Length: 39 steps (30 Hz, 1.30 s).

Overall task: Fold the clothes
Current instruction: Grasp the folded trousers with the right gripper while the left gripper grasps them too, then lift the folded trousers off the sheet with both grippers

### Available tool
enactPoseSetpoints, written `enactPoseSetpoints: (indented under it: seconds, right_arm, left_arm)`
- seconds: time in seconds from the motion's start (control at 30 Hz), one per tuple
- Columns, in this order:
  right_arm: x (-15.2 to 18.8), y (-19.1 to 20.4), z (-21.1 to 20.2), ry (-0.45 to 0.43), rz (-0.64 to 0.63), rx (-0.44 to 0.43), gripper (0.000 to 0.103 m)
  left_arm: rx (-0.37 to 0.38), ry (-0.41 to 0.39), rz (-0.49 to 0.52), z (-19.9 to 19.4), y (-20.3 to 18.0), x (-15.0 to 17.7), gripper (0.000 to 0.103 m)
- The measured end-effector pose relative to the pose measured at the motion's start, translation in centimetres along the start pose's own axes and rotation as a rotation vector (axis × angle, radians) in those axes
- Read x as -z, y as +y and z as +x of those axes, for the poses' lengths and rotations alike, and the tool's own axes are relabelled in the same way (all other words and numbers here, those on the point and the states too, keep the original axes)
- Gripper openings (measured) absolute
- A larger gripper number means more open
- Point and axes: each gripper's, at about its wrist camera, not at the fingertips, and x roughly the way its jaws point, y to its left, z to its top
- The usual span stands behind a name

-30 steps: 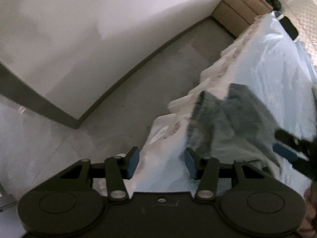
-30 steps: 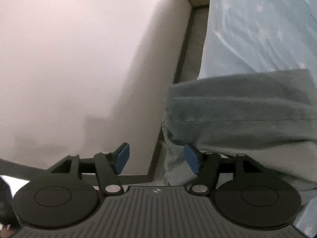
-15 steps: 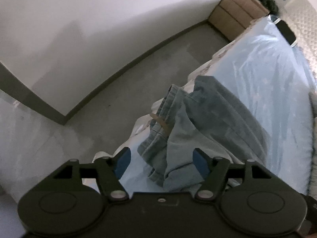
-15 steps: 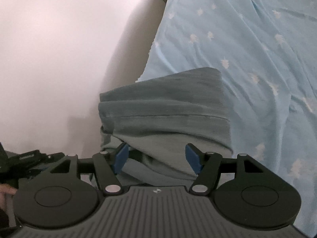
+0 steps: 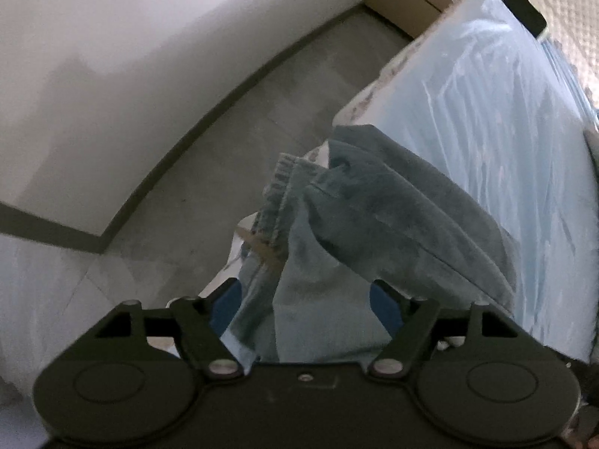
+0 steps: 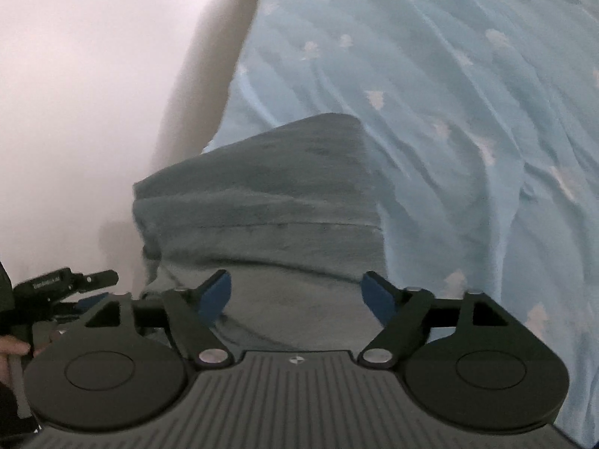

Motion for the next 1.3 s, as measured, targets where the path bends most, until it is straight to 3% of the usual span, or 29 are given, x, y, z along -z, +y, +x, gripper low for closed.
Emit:
enactPoseSetpoints:
  seconds: [0.07, 0.2, 0.4, 0.63, 0.9, 1.1, 1.2, 1.3]
  right_arm:
    - [-0.3, -0.3, 0.2, 0.002, 0.027, 0.02, 0.093]
    - [-0.9, -0.9, 1.4, 0.017, 0.08, 0.015, 0.093]
    - [-1.2, -2.0, 4.1, 0.057, 0.056, -0.033, 0.093]
    - [-1.7, -2.2, 7.0, 0.049, 0.031, -0.085, 0.097]
    - [-2.9, -1.6, 8.9, 0.097, -0.01, -0.074, 0.1]
    - [-2.7, -1.6, 9.8, 0.113, 0.025, -0.107, 0.103]
    - [-2.5, -1.6, 10.2, 0.121, 0.058, -0.122, 0.103]
    - [-2.3, -1.5, 10.5, 0.122, 0.088, -0.127, 0.103]
  left_arm:
    - [0.022, 0.019, 0.02, 1.3, 0.1, -0.6, 0.076]
    - [0.05, 0.032, 0.079, 3.7, 0.8, -1.4, 0.079]
    - [0.18, 0.083, 0.16, 7.5, 3.4, -2.3, 0.082]
    - [0.355, 0.158, 0.123, 11.5, 5.5, -3.6, 0.089]
    - [0.349, 0.2, 0.135, 12.3, 6.3, -5.0, 0.095]
    - [0.368, 0.223, 0.062, 13.5, 7.2, -4.7, 0.103]
    - [0.385, 0.244, 0.025, 14.1, 7.1, -4.6, 0.102]
    - [0.429, 0.274, 0.041, 13.6, 6.3, -4.5, 0.093]
